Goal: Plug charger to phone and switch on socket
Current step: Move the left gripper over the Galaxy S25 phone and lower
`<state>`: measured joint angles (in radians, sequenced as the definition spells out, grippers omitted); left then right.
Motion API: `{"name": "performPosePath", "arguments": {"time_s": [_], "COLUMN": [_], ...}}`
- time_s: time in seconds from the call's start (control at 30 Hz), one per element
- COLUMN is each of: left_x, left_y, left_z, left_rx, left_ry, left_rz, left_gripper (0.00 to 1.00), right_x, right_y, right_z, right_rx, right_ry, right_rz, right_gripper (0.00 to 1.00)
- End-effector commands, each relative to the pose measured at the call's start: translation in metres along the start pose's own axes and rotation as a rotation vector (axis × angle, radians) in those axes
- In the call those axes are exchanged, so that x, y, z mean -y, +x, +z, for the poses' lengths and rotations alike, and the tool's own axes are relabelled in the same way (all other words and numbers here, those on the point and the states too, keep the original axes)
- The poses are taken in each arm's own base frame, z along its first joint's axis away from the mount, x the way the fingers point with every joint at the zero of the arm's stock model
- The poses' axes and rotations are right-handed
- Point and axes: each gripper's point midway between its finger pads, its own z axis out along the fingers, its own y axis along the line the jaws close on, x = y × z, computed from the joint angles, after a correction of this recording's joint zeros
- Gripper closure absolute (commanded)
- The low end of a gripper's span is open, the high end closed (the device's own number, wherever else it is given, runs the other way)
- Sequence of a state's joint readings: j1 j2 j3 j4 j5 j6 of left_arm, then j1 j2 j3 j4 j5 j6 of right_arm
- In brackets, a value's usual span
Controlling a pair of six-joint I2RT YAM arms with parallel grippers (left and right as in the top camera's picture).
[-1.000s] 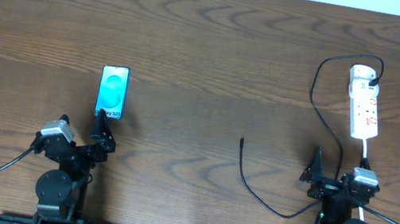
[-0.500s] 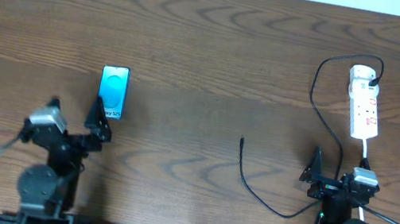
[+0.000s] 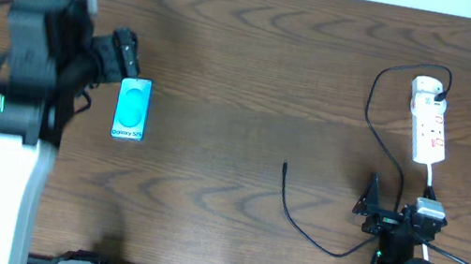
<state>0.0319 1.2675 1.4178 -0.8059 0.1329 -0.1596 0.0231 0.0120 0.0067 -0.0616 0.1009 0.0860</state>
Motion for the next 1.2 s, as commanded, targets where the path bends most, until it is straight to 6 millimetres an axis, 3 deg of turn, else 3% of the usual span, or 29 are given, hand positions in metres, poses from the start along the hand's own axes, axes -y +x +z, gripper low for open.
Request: {"name": "performPosePath", "arguments": {"time_s": [0.0,0.13,0.3,0.67,0.7,0.77,0.83,0.87,0.9,1.17], "left_x": [-0.001,-0.011,-0.024,-0.046,-0.048,-0.053,-0.057,-0.058,-0.058,-0.07], "left_y": [0.002,0.034,0.078,0.125,0.126,0.129,0.131,0.131,0.131,0.13], "left_z": [0.022,0.057,0.087,0.134,0.136,0.139,0.141,0.142,0.142,0.147], "left_rx": [-0.119,-0.286,-0.498,-0.701,-0.706,-0.717,-0.721,-0.72,-0.72,-0.691], "left_ry": [-0.015,-0.05,-0.096,-0.18,-0.188,-0.214,-0.235,-0.238,-0.238,-0.298], "left_rz": [0.016,0.001,-0.018,-0.022,-0.02,-0.012,-0.004,-0.003,-0.003,0.028], "left_gripper": [0.11,0.11,0.11,0.12,0.15,0.36,0.41,0.31,0.05,0.02], "right_x": [-0.002,-0.002,-0.002,-0.002,-0.002,-0.002,-0.002,-0.002,-0.002,-0.002], "right_y": [0.0,0.0,0.0,0.0,0.0,0.0,0.0,0.0,0.0,0.0], "right_z": [0.0,0.0,0.0,0.0,0.0,0.0,0.0,0.0,0.0,0.0], "right_rx": [0.001,0.001,0.0,0.001,0.0,0.001,0.0,0.001,0.0,0.0], "right_ry": [-0.01,-0.01,-0.01,-0.01,-0.01,-0.01,-0.01,-0.01,-0.01,-0.01], "right_rz": [-0.013,-0.013,-0.013,-0.013,-0.013,-0.013,-0.013,-0.013,-0.013,-0.013], "right_gripper": [0.01,0.01,0.01,0.01,0.01,0.01,0.01,0.01,0.01,0.01]}}
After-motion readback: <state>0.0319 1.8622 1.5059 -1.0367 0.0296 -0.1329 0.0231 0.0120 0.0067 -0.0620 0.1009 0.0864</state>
